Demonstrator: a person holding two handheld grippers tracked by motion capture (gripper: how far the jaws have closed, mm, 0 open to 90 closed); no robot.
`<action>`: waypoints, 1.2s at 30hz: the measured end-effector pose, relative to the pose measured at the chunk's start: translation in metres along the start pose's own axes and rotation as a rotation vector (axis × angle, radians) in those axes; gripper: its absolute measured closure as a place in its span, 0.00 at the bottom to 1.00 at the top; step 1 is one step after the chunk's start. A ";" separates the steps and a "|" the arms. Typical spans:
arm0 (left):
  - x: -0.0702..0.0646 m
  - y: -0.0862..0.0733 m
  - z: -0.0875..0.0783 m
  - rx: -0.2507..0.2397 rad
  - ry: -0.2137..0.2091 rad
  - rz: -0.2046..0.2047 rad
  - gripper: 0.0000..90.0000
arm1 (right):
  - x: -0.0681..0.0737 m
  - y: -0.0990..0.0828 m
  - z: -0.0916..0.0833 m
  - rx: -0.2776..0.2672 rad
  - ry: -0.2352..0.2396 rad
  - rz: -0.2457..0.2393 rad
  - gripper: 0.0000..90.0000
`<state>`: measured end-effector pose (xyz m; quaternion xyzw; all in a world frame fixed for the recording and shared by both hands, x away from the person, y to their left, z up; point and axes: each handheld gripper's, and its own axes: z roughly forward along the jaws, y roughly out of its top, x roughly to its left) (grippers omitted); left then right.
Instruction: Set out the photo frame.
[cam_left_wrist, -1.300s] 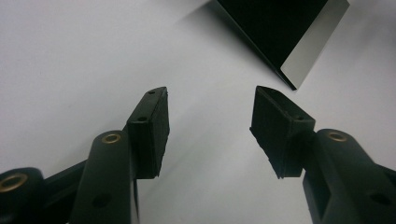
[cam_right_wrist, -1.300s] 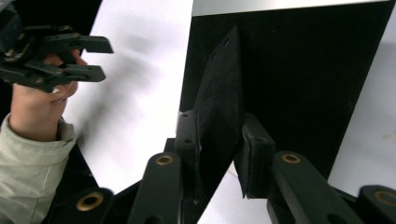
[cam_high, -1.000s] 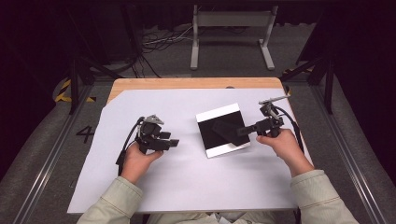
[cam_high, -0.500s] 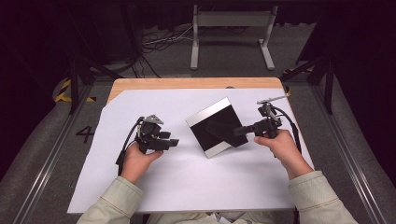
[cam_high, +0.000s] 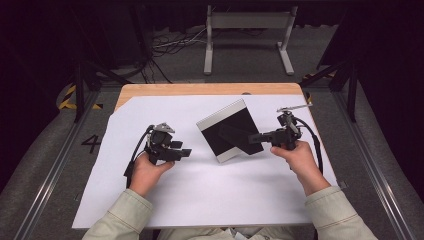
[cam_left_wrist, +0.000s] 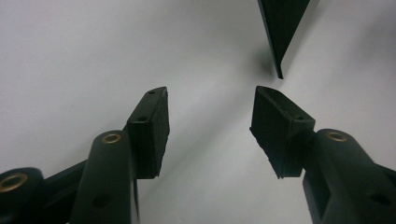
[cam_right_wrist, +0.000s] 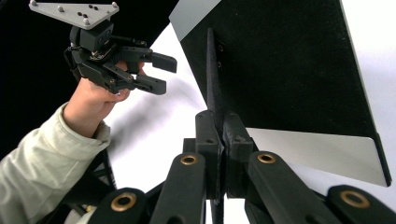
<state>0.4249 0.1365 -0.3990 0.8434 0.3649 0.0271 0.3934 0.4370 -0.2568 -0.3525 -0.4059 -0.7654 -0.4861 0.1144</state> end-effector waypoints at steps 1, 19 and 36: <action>0.000 0.000 0.000 0.000 0.000 0.000 0.53 | 0.000 -0.001 0.001 -0.011 -0.002 -0.014 0.97; 0.000 0.000 0.000 -0.001 0.001 0.001 0.52 | 0.002 -0.025 0.002 -0.048 -0.025 -0.125 0.97; -0.002 0.000 0.000 -0.001 0.003 0.001 0.52 | 0.010 -0.044 -0.003 -0.004 -0.073 -0.236 0.97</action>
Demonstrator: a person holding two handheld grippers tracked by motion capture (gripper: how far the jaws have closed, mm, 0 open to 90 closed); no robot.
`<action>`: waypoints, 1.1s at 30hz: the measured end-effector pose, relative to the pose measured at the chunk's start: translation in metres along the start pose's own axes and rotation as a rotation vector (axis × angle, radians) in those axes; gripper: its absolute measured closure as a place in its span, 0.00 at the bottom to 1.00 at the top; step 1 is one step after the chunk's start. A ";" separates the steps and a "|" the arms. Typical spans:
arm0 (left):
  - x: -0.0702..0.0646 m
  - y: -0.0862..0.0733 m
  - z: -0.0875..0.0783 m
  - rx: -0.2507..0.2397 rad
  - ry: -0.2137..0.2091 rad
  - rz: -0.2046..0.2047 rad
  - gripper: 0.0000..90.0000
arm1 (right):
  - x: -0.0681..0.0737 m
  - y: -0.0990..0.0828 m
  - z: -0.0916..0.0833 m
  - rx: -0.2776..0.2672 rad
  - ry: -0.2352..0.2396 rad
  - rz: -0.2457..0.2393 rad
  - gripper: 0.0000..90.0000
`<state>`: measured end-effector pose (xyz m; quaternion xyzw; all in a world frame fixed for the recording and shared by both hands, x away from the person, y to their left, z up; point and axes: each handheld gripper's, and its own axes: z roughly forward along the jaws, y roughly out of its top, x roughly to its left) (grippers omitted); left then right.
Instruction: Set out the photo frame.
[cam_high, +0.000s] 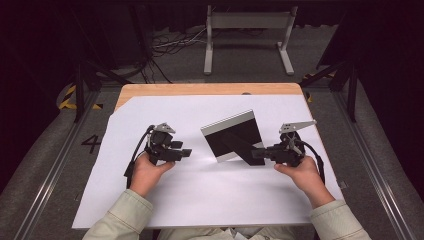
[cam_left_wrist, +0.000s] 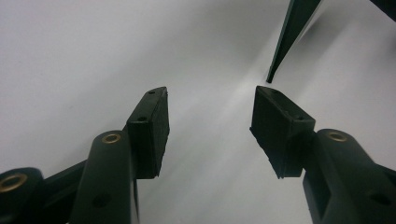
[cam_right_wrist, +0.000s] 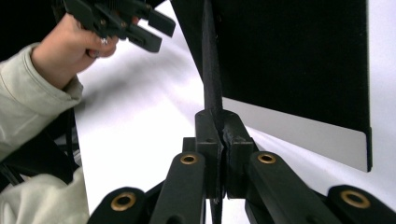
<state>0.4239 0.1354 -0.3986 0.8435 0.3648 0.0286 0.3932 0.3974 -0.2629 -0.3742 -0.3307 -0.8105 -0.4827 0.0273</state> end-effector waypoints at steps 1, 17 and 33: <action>0.000 0.000 0.000 0.000 0.000 0.000 0.52 | 0.001 -0.001 0.000 0.005 -0.004 -0.008 0.97; 0.000 0.000 0.001 0.002 0.000 0.003 0.52 | 0.011 -0.012 -0.003 0.092 -0.056 -0.067 0.96; -0.001 0.000 0.002 0.004 -0.002 0.002 0.52 | 0.018 -0.023 -0.002 0.169 -0.113 -0.086 0.94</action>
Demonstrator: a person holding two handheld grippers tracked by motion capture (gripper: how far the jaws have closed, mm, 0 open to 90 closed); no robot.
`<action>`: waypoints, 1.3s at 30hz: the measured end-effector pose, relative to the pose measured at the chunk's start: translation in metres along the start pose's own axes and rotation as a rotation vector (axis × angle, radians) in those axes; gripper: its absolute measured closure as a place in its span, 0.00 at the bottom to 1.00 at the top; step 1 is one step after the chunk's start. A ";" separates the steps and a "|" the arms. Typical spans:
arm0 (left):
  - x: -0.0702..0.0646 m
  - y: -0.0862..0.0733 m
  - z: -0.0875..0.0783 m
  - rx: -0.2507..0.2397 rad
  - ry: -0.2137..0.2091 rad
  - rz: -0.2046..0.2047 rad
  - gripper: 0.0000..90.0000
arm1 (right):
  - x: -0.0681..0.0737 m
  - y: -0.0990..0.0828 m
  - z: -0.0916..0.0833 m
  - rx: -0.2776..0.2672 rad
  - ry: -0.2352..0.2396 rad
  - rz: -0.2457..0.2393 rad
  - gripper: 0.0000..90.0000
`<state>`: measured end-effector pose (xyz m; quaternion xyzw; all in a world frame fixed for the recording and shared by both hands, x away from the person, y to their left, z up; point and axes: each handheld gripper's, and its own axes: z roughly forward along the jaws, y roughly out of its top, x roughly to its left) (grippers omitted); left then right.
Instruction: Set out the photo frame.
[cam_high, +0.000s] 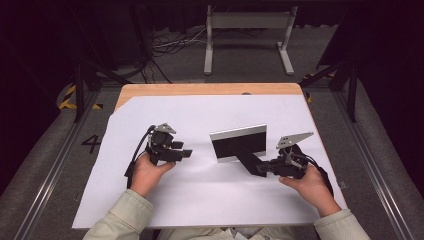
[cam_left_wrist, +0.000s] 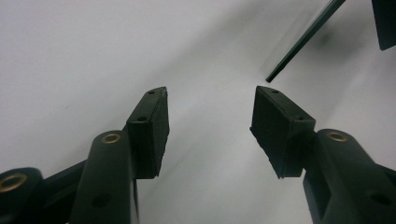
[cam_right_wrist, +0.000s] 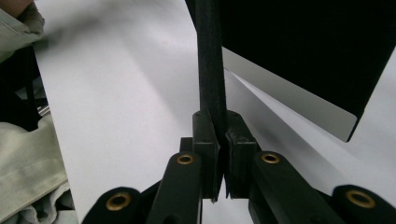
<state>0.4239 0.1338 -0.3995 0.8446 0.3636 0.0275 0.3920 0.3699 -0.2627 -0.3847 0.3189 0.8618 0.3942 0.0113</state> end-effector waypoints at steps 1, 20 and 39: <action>0.000 0.000 0.000 0.000 0.000 0.000 0.52 | 0.000 -0.001 0.000 0.011 -0.004 0.000 0.94; 0.000 0.000 0.001 -0.001 -0.002 0.000 0.52 | 0.001 -0.010 0.005 0.081 -0.042 0.021 0.91; -0.001 0.000 0.001 0.002 -0.004 0.001 0.52 | 0.003 -0.015 0.009 0.129 -0.063 0.036 0.87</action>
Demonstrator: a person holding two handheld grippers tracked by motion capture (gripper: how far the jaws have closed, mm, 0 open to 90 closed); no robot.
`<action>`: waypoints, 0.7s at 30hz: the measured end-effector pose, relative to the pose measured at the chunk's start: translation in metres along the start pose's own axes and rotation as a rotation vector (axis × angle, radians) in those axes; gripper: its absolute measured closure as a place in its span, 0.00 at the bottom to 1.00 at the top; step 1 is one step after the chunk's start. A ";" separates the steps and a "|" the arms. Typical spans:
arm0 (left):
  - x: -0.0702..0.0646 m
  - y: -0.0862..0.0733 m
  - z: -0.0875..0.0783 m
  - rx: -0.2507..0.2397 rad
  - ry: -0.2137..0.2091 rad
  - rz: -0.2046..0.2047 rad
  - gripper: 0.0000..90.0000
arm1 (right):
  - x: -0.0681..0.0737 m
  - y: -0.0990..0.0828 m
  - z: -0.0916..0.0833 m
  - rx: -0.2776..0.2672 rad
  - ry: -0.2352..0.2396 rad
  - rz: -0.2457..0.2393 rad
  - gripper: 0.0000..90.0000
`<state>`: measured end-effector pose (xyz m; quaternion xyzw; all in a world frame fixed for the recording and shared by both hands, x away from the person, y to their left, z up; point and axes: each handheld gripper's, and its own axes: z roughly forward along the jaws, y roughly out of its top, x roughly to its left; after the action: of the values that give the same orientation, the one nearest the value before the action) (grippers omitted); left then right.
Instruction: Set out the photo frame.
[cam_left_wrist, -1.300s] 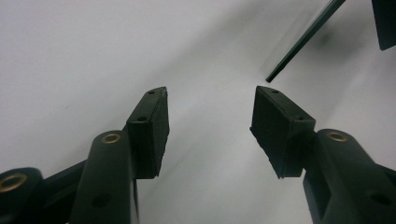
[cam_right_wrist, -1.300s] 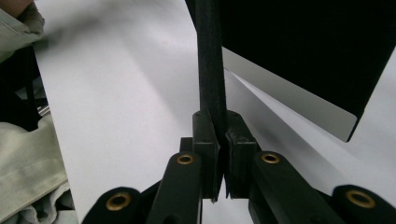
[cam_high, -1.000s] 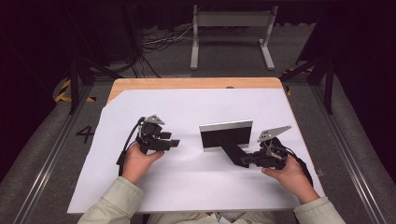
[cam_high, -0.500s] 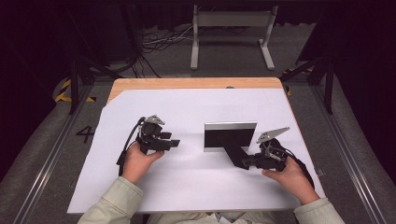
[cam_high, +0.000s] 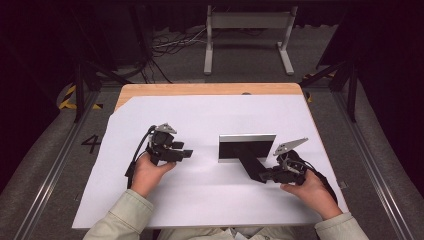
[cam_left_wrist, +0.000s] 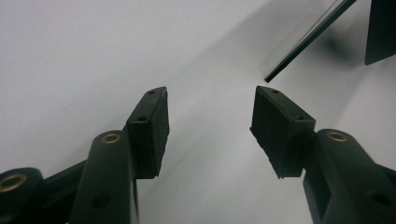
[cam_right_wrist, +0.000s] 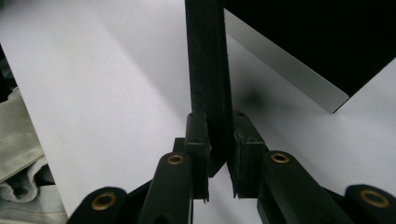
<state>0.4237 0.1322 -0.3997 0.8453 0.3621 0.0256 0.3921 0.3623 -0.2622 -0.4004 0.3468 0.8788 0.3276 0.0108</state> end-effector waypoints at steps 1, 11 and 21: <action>0.000 0.000 0.000 0.000 0.000 0.000 0.52 | 0.000 0.000 0.001 0.003 -0.004 -0.003 0.86; 0.000 0.000 0.000 -0.001 -0.003 -0.001 0.52 | 0.002 -0.003 0.004 0.021 -0.019 0.000 0.80; -0.001 0.001 0.000 0.000 0.000 0.006 0.52 | 0.004 -0.005 0.002 0.014 -0.020 -0.005 0.75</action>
<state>0.4238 0.1315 -0.3990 0.8463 0.3597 0.0268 0.3921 0.3566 -0.2612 -0.4045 0.3480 0.8817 0.3180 0.0180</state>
